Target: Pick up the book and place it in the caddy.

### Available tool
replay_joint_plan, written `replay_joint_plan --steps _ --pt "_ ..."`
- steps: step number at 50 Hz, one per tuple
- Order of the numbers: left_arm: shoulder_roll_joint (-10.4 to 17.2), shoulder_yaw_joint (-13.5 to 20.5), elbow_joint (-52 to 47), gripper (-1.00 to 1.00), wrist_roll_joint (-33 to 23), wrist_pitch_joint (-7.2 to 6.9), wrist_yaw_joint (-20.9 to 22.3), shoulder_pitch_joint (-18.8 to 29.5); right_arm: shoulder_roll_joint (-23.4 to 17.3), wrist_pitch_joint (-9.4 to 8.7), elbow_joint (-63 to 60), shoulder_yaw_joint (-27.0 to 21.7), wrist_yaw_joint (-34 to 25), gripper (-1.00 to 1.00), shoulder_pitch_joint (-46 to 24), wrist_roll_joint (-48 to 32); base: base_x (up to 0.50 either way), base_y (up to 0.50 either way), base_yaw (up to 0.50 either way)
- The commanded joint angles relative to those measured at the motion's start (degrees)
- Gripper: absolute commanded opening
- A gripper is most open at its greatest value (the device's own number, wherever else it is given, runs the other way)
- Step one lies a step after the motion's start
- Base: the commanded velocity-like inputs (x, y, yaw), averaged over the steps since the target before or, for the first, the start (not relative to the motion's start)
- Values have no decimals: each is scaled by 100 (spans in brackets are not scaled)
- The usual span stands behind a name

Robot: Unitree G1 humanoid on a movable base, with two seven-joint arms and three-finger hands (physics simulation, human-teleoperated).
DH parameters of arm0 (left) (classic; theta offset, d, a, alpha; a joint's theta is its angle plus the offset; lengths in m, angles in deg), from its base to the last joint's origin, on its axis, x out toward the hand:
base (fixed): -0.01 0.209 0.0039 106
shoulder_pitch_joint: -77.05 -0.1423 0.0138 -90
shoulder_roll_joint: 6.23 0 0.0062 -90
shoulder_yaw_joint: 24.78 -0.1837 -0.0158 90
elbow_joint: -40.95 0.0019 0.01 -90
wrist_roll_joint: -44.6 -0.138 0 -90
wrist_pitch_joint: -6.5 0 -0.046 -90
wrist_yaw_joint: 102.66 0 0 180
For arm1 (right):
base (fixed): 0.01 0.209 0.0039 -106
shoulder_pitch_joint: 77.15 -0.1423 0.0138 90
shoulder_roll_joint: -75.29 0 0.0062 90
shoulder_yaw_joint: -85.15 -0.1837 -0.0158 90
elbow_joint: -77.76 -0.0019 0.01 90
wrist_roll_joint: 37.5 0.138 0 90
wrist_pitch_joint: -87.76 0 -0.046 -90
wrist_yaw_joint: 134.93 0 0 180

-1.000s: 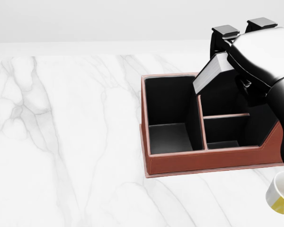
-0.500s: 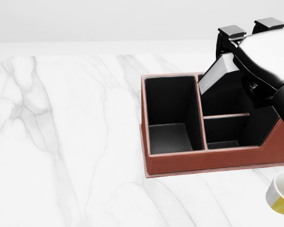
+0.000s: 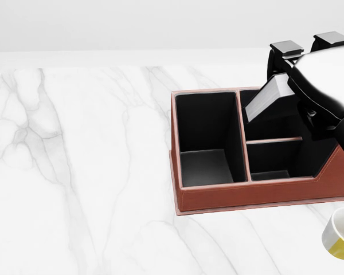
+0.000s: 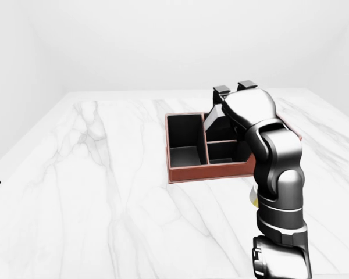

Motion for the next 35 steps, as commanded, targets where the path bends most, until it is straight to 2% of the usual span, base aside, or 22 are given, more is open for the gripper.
replay_joint_plan --steps 1,16,26,35 --pt "8 6 -10 100 10 0 -3 0 -126 0 -16 -167 1 -100 18 0 0 0 0" --pt "5 -21 15 100 -14 0 -13 8 -111 0 -54 -226 1 -100 352 -65 0 0 0" --pt "18 -1 6 100 8 0 -14 16 194 0 -297 -126 1 -100 695 -247 0 0 0" --pt "7 -13 -9 100 -1 0 -10 7 481 0 -228 101 1 -100 655 -620 0 0 0"
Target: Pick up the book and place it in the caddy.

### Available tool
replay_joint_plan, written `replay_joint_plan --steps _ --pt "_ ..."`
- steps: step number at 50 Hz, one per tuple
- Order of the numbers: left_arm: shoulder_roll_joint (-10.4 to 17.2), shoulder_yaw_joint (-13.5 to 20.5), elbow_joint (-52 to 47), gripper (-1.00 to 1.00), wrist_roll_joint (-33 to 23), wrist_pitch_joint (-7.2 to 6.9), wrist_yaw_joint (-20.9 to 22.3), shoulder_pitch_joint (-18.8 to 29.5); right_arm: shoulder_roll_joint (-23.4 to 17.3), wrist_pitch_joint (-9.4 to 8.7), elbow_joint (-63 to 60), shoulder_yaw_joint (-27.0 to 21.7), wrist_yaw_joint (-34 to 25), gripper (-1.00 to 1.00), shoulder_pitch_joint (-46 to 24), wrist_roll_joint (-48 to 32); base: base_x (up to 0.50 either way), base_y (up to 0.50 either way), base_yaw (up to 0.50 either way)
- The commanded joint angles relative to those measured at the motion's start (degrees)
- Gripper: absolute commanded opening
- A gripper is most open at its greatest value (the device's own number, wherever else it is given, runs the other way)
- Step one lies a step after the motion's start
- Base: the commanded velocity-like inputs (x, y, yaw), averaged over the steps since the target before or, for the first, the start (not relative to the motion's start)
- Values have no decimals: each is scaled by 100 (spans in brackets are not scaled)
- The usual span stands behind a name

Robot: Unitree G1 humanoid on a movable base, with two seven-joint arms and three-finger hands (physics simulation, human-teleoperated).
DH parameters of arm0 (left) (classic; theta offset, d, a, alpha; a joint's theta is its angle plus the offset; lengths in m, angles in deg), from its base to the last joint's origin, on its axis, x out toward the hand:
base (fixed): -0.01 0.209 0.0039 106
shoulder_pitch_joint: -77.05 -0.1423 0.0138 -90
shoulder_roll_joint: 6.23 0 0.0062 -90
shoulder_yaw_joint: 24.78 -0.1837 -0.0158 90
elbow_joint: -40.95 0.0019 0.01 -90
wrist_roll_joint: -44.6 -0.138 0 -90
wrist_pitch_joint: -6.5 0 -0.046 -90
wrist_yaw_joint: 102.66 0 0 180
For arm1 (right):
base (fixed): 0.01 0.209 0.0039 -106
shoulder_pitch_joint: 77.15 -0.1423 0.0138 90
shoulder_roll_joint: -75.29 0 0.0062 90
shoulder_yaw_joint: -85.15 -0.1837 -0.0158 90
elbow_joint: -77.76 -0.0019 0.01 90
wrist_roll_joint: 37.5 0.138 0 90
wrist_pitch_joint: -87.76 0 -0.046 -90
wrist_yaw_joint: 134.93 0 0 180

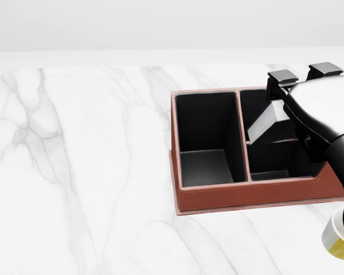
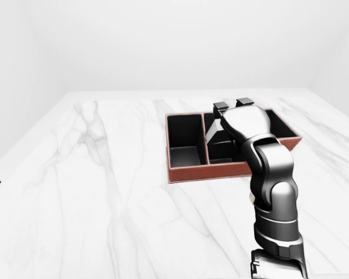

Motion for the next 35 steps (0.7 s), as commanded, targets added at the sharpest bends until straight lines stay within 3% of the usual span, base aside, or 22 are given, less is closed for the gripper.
replay_joint_plan --steps 1,16,35 --pt "-5 -9 -7 100 -4 0 0 1 294 0 -92 143 0 -100 53 -352 0 0 0" --pt "1 12 -31 100 19 0 5 -4 625 0 89 378 0 -100 -6 -929 0 0 0" --pt "0 37 -7 100 43 0 6 -13 496 0 396 377 0 -100 -157 -1244 0 0 0"
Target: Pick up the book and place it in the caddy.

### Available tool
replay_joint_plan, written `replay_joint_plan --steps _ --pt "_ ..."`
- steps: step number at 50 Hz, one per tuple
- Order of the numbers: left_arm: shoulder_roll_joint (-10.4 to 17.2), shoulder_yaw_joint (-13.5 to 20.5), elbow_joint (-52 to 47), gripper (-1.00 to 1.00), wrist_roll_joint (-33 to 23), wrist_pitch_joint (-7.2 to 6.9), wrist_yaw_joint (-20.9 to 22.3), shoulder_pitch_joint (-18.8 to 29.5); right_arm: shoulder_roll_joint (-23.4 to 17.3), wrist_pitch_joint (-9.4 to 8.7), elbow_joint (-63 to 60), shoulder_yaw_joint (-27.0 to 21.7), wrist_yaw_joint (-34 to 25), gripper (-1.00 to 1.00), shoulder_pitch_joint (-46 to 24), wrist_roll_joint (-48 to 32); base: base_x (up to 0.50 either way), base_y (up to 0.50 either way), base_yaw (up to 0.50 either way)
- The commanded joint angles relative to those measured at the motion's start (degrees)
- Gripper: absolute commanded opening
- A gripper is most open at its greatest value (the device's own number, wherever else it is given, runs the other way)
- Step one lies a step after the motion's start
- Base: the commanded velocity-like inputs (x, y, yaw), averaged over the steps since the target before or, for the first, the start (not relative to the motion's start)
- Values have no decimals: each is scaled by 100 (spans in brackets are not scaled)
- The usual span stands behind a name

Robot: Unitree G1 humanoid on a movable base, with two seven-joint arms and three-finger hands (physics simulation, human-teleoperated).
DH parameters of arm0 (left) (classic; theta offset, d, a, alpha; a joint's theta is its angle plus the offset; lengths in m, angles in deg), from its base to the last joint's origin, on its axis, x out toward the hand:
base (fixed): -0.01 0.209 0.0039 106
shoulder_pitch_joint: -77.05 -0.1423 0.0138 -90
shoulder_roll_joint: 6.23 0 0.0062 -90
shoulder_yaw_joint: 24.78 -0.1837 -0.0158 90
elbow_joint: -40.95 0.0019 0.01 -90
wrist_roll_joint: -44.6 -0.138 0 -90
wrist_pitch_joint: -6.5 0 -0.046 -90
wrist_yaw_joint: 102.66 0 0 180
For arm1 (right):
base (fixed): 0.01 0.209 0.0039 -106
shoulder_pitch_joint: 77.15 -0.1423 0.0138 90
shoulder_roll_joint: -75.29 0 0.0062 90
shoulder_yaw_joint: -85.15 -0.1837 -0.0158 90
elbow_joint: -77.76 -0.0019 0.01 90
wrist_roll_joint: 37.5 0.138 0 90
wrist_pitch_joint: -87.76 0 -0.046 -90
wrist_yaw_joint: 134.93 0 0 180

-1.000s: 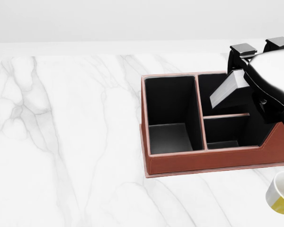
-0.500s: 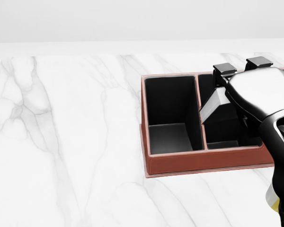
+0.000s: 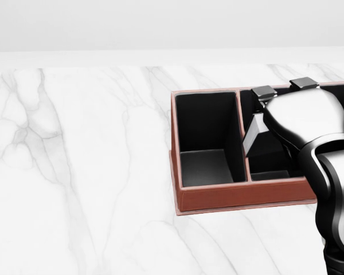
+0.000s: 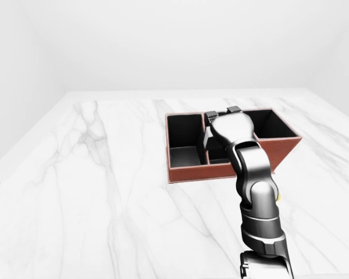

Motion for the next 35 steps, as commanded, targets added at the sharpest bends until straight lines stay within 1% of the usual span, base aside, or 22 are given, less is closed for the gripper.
replay_joint_plan --steps 1,5,12,18,22,28,31,33,35 --pt "10 16 -11 100 20 0 -7 0 -52 0 107 -25 0 -100 -197 -176 0 0 0" --pt "-5 3 13 100 5 0 4 -11 -117 0 201 -38 0 -100 -431 -166 0 0 0" --pt "8 2 7 100 6 0 -8 1 -175 0 194 -74 0 -100 -463 -167 0 0 0" --pt "6 -9 22 100 1 0 -7 2 -132 -5 342 -45 0 -100 -569 -151 0 0 0" --pt "15 7 -1 100 14 0 -13 6 -116 -89 356 -30 0 -100 -561 -145 0 0 0" --pt "13 -10 19 100 1 0 -15 7 -175 -97 416 -54 0 -100 -469 -141 0 0 0" --pt "13 -6 10 100 3 0 -19 8 -135 -124 410 -33 0 -100 -436 -147 0 0 0" --pt "19 7 -8 100 13 0 -17 8 -125 -111 394 -21 0 -100 -382 -177 0 0 0" --pt "11 3 13 100 6 0 -13 6 -78 -148 407 -5 0 -100 -373 -186 0 0 0"
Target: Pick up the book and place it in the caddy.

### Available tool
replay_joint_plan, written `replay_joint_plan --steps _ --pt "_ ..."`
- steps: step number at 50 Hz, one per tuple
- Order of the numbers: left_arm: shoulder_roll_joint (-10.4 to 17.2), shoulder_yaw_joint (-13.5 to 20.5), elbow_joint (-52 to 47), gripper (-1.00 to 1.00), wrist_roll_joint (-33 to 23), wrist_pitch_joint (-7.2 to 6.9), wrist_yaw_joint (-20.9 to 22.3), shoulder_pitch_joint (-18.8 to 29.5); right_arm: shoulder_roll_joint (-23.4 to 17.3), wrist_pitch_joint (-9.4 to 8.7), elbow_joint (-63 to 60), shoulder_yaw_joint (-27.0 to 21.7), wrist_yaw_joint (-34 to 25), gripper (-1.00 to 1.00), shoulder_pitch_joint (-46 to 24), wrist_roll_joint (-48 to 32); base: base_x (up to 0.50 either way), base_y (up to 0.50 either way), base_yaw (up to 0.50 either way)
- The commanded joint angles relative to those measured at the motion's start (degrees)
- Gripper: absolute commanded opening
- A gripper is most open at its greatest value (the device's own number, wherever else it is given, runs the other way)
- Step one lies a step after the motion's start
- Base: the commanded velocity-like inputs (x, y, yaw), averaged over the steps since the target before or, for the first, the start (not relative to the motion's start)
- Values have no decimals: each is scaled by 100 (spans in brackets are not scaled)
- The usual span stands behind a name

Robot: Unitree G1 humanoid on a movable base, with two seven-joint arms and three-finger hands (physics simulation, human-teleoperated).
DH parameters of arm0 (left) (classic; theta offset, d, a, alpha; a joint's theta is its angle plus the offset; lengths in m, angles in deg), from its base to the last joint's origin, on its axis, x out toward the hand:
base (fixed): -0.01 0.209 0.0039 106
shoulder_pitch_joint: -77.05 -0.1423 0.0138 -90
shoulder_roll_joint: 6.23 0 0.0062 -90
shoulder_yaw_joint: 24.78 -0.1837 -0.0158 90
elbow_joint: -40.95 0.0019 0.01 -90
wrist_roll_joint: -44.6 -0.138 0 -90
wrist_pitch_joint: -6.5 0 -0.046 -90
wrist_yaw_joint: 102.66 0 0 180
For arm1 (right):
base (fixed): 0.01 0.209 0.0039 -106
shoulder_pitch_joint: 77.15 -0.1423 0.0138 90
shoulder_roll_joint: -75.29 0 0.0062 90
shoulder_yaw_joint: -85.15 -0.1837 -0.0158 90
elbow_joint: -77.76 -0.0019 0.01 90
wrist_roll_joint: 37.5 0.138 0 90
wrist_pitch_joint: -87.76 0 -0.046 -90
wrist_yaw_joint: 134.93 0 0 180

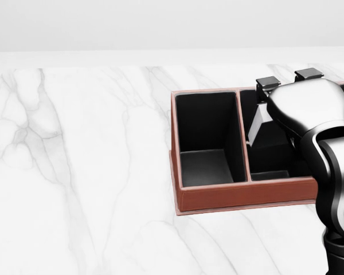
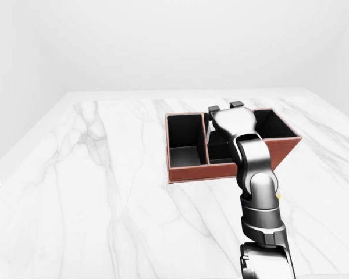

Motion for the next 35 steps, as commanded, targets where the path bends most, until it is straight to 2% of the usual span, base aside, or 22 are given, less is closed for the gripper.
replay_joint_plan --steps 1,22,35 --pt "2 5 9 100 1 0 -1 2 40 -52 -8 2 0 -100 36 -69 0 0 0" --pt "27 12 -32 100 21 0 -22 22 199 -354 75 102 0 -100 -38 -199 0 0 0" --pt "2 -4 3 100 0 0 -11 7 64 -300 161 41 0 -100 -24 -272 0 0 0"
